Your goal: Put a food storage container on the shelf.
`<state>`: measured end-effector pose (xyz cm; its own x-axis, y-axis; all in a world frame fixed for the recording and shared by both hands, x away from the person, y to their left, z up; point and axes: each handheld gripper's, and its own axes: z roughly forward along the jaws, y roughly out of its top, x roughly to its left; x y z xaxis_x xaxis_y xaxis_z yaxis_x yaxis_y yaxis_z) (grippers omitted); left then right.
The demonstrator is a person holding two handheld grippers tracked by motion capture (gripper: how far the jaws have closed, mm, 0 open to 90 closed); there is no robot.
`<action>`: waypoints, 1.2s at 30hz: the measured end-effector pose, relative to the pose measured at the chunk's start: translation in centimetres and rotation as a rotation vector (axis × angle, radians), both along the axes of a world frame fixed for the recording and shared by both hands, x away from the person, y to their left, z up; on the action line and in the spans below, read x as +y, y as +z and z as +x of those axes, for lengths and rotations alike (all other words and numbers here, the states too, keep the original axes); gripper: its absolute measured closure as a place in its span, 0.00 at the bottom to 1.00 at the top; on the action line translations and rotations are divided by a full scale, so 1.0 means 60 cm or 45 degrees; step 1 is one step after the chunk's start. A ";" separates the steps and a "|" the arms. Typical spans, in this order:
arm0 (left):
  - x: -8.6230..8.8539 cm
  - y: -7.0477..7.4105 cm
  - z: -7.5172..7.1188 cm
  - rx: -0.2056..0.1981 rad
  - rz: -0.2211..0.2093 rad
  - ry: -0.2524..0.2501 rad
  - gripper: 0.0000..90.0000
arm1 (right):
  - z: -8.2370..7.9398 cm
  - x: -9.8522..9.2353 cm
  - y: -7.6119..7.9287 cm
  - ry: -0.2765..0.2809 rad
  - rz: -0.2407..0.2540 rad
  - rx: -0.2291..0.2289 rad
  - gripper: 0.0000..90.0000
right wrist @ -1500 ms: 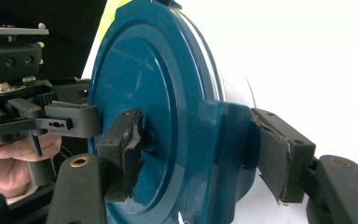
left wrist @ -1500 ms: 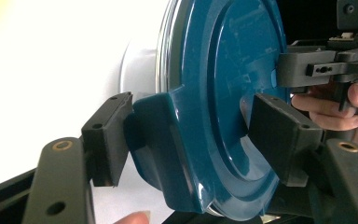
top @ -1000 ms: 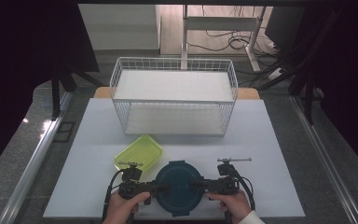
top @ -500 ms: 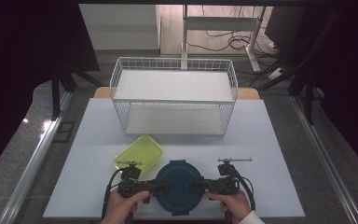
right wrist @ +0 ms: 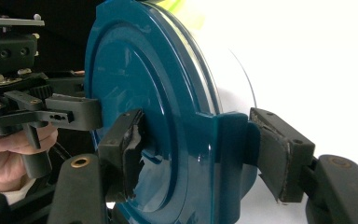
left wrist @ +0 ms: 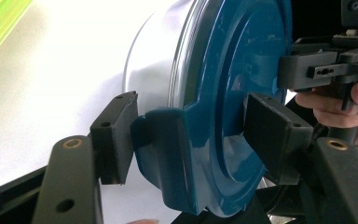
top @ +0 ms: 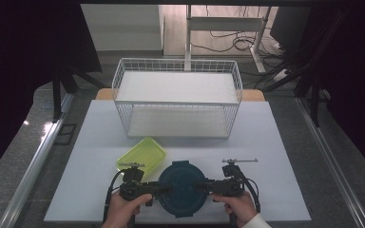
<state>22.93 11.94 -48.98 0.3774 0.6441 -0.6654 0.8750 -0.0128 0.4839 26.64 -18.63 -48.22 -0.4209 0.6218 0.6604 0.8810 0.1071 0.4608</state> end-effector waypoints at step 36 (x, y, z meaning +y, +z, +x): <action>0.001 0.109 0.058 -0.135 -0.013 0.024 0.40 | 0.055 0.004 0.120 -0.001 -0.013 -0.184 0.41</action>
